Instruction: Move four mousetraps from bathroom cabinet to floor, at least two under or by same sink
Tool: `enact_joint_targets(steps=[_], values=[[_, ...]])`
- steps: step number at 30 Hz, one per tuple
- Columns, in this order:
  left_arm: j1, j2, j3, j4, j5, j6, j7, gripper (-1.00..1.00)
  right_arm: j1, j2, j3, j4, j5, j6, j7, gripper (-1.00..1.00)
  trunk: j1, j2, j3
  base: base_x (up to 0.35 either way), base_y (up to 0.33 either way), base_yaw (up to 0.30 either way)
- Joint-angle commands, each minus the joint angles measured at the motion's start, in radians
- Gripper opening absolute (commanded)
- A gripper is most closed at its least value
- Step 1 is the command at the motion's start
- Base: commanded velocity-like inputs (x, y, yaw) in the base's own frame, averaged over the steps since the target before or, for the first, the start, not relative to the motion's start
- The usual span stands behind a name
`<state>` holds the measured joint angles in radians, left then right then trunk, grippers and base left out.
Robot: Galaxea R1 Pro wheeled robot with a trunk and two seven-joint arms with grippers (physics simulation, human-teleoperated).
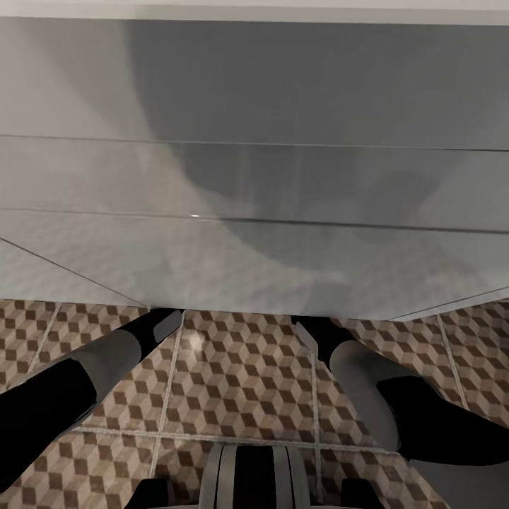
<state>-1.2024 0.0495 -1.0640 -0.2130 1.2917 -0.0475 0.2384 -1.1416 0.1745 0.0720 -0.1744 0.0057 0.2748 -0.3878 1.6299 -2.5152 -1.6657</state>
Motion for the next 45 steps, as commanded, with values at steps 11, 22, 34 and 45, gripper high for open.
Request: enact_joint_targets(steps=[11, 22, 34, 45], values=[[0.000, 0.003, -0.009, -0.004, 0.009, -0.003, 0.007, -1.00, -0.086, 0.000, 0.006, -0.002, -0.003, 0.007, -0.004, -1.00, 0.000, 0.000, 0.000, 0.000, 0.000, 0.000], [0.000, 0.003, -0.008, -0.003, 0.009, -0.003, 0.007, -1.00, -0.086, 0.000, 0.008, -0.002, -0.004, -0.013, -0.002, -1.00, 0.000, 0.000, -0.002, 0.000, 0.000, 0.000], [0.000, 0.003, -0.008, -0.002, 0.009, -0.003, 0.007, -1.00, -0.086, 0.000, 0.008, -0.002, -0.003, -0.021, -0.002, -1.00, 0.000, 0.000, -0.006, 0.000, 0.000, 0.000], [0.000, 0.004, -0.008, -0.001, 0.009, -0.003, 0.007, -1.00, -0.086, 0.000, 0.008, 0.004, -0.004, -0.053, -0.003, -1.00, 0.000, 0.000, -0.006, 0.000, 0.000, 0.000]])
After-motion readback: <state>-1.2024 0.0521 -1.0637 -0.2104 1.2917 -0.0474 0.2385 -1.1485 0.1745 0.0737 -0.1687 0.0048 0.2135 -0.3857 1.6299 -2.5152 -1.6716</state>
